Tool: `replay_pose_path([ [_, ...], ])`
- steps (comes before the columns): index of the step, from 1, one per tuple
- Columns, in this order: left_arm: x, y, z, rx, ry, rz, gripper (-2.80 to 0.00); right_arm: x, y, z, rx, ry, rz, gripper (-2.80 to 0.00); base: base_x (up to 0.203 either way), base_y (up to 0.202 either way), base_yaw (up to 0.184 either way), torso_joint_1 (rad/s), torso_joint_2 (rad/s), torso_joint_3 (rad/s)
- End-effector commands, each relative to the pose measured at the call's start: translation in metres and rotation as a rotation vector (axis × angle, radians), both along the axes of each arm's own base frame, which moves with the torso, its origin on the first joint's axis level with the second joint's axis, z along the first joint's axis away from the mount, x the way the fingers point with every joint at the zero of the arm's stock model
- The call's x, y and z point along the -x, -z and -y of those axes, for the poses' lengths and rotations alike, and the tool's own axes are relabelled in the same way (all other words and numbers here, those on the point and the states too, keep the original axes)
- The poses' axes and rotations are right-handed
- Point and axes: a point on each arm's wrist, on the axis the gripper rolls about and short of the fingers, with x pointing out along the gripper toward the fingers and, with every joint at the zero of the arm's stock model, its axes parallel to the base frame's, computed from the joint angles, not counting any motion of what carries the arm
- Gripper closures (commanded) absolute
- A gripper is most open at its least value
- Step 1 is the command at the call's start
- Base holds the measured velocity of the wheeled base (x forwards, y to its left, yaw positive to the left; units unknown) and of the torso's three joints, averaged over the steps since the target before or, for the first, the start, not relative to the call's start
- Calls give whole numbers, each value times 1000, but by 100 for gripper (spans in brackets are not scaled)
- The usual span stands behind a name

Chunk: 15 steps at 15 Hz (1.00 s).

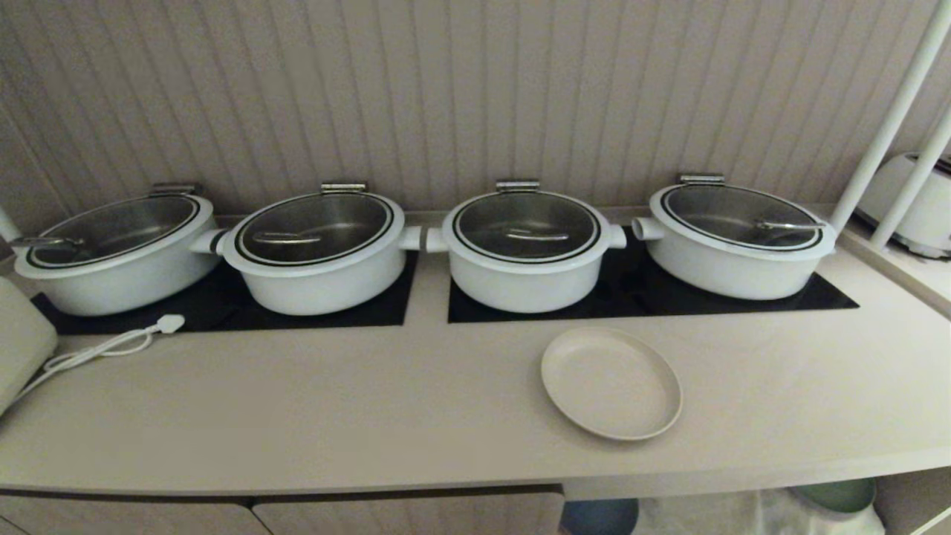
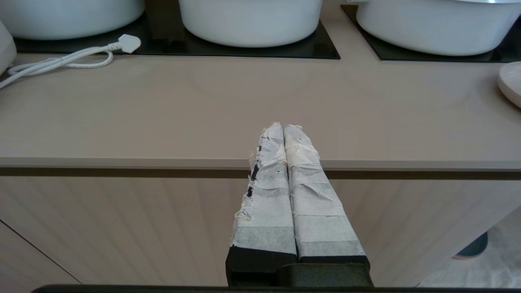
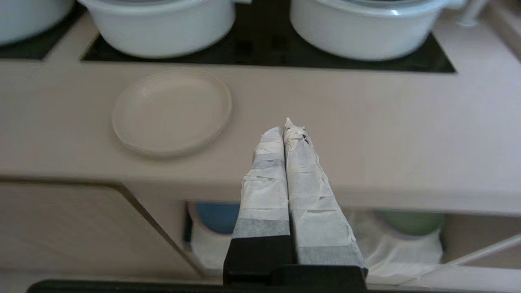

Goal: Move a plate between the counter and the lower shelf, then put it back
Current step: Pick up the plate

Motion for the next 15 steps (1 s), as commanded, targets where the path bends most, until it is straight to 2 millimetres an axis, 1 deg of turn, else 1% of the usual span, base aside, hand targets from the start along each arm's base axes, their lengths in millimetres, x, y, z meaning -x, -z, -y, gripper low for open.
replay_pose_path([
  [1, 0, 0, 0, 1, 0, 1, 0, -64, -23, 0, -15, -21, -142, 0, 0, 0, 0, 0, 0, 0],
  [3, 0, 0, 0, 1, 0, 1, 0, -109, -54, -2, -41, -85, -136, 0, 0, 0, 0, 0, 0, 0],
  [4, 0, 0, 0, 1, 0, 1, 0, -132, -62, -4, -52, -129, -151, 0, 0, 0, 0, 0, 0, 0],
  [6, 0, 0, 0, 1, 0, 1, 0, -172, -64, -20, -64, -232, -231, 0, 0, 0, 0, 0, 0, 0],
  [8, 0, 0, 0, 1, 0, 1, 0, -202, -61, -38, -65, -300, -387, 0, 0, 0, 0, 0, 0, 0],
  [9, 0, 0, 0, 1, 0, 1, 0, -213, -56, -45, -63, -319, -488, 0, 0, 0, 0, 0, 0, 0],
  [11, 0, 0, 0, 1, 0, 1, 0, -231, -33, -63, -67, -347, -702, 0, 0, 0, 0, 0, 0, 0],
  [12, 0, 0, 0, 1, 0, 1, 0, -235, -20, -71, -68, -349, -797, 0, 0, 0, 0, 0, 0, 0],
  [15, 0, 0, 0, 1, 0, 1, 0, -245, 21, -82, -36, -317, -1031, 0, 0, 0, 0, 0, 0, 0],
])
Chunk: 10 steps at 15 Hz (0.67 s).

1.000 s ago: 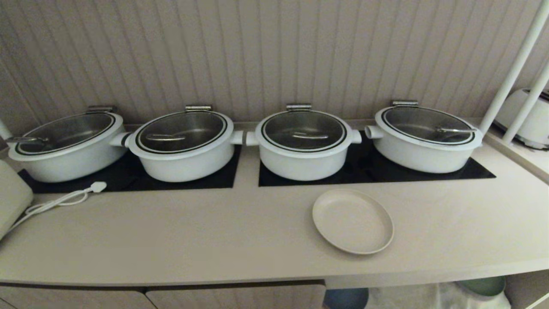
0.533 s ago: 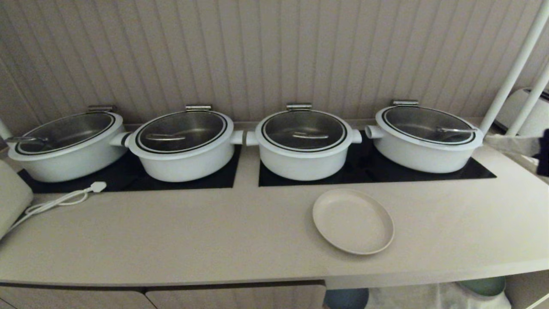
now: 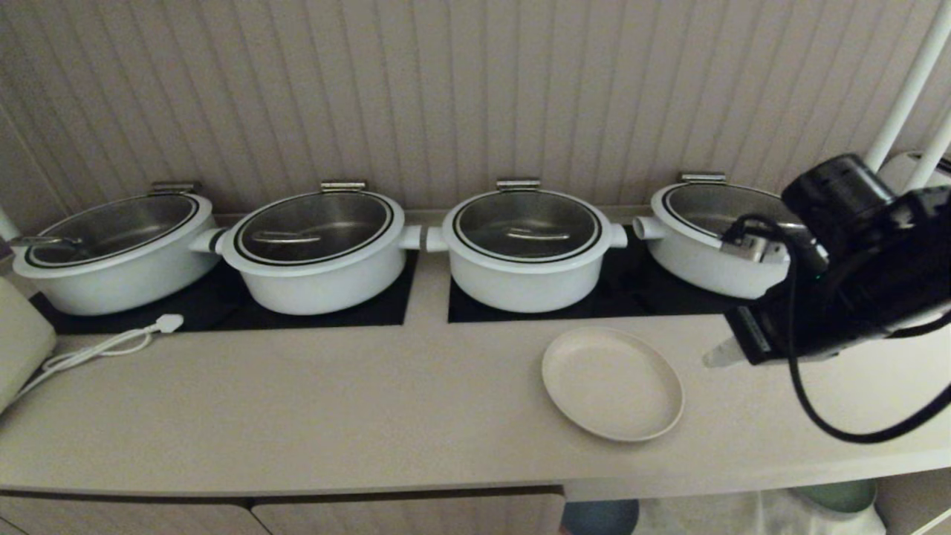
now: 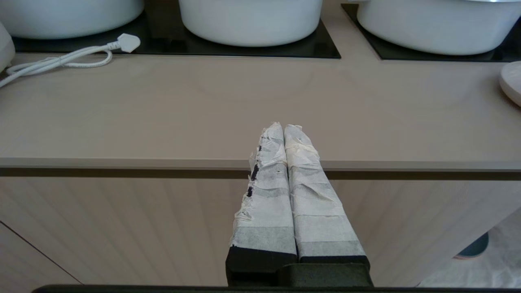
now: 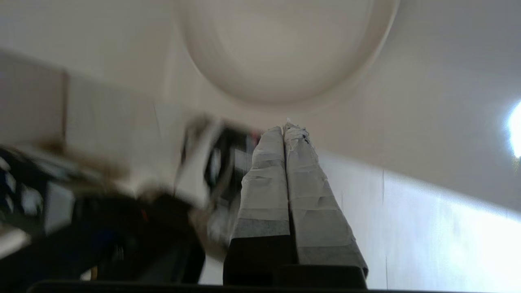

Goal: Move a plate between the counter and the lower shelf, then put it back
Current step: Pick up the plate

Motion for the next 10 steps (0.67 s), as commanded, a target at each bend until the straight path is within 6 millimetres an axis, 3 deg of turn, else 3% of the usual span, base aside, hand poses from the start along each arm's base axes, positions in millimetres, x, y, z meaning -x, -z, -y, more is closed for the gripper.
replay_pose_path([
  [1, 0, 0, 0, 1, 0, 1, 0, -16, 37, -9, 52, -10, -177, 0, 0, 0, 0, 0, 0, 0],
  [2, 0, 0, 0, 1, 0, 1, 0, -17, 44, -9, 66, -4, -229, 0, 0, 0, 0, 0, 0, 0],
  [3, 0, 0, 0, 1, 0, 1, 0, -20, 50, -10, 74, 1, -253, -88, 0, 0, 0, 0, 0, 0],
  [4, 0, 0, 0, 1, 0, 1, 0, -21, 53, -10, 93, 9, -261, -280, 0, 0, 0, 0, 0, 0],
  [10, 0, 0, 0, 1, 0, 1, 0, -38, 63, -11, 262, 90, -256, -280, 0, 0, 0, 0, 0, 0],
])
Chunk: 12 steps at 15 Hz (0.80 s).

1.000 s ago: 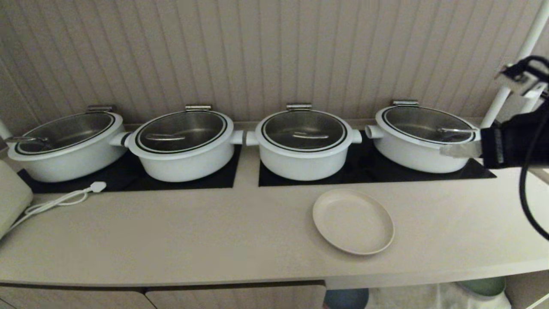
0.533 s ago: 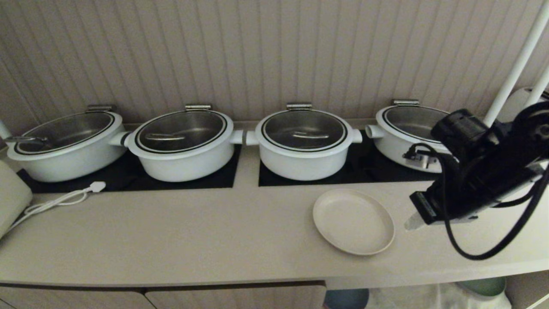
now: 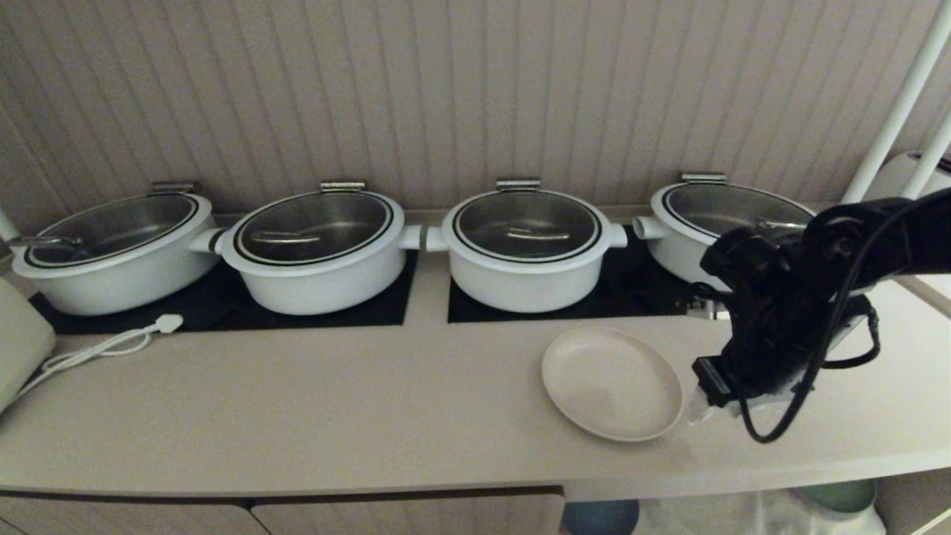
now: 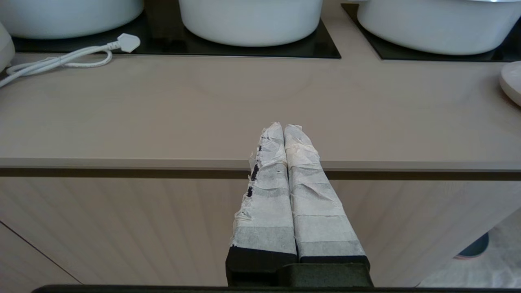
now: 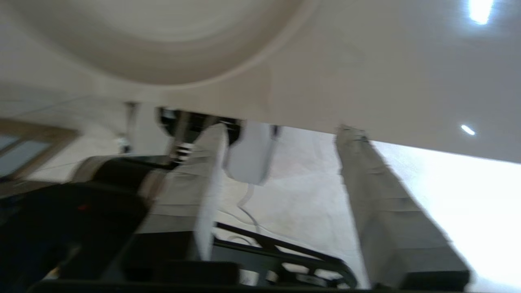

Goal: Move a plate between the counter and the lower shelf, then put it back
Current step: Pick up the plate

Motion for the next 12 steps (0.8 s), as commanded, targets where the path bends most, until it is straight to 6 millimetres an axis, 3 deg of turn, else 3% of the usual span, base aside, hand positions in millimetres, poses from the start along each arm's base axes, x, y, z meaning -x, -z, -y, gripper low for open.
replay_pose_path([
  [1, 0, 0, 0, 1, -1, 1, 0, -11, 2, -2, 32, 9, -7, -280, 0, 0, 0, 0, 0, 0],
  [4, 0, 0, 0, 1, -1, 1, 0, -33, 7, -6, 126, 29, -6, -280, 0, 0, 0, 0, 0, 0],
  [8, 0, 0, 0, 1, -1, 1, 0, -63, 18, -20, 109, 132, 21, -280, 0, 0, 0, 0, 0, 0],
  [12, 0, 0, 0, 1, -1, 1, 0, -69, 30, -32, 93, 233, -20, -280, 0, 0, 0, 0, 0, 0],
])
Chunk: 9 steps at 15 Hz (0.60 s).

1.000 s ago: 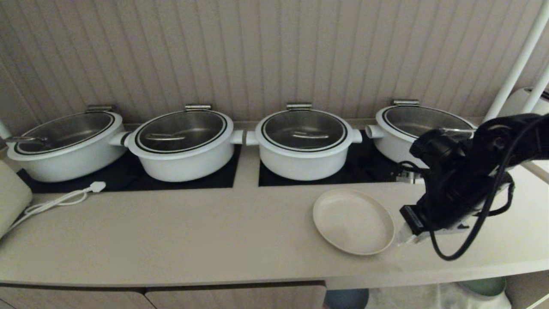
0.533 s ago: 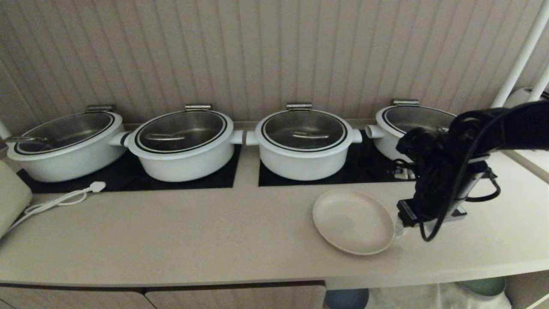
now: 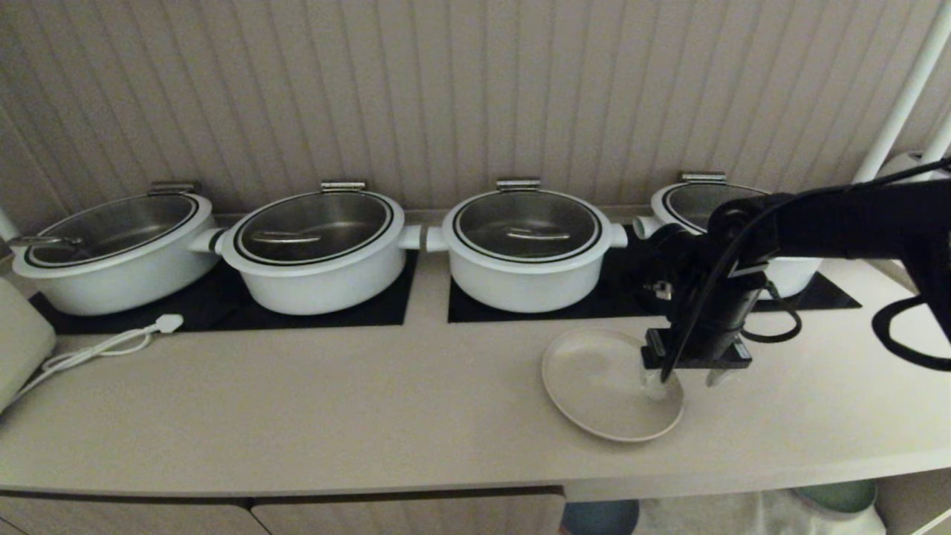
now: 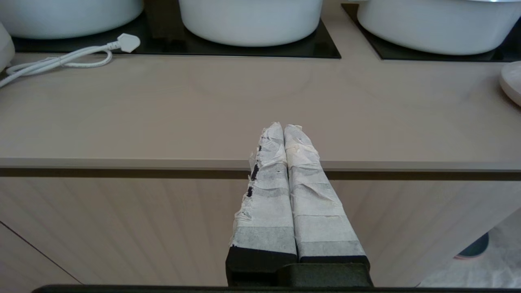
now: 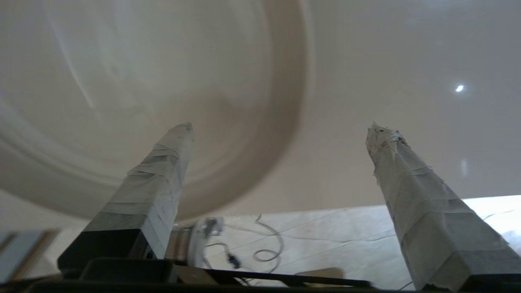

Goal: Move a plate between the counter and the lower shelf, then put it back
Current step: Pick up the plate

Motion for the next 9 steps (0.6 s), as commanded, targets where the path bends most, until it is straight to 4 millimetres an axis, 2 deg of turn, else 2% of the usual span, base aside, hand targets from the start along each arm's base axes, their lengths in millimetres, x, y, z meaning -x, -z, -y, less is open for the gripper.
replay_pose_path([
  [1, 0, 0, 0, 1, -1, 1, 0, -4, 12, -4, -2, 57, -28, -280, 0, 0, 0, 0, 0, 0],
  [9, 0, 0, 0, 1, -1, 1, 0, -5, 21, -7, -21, 145, -56, -280, 0, 0, 0, 0, 0, 0],
])
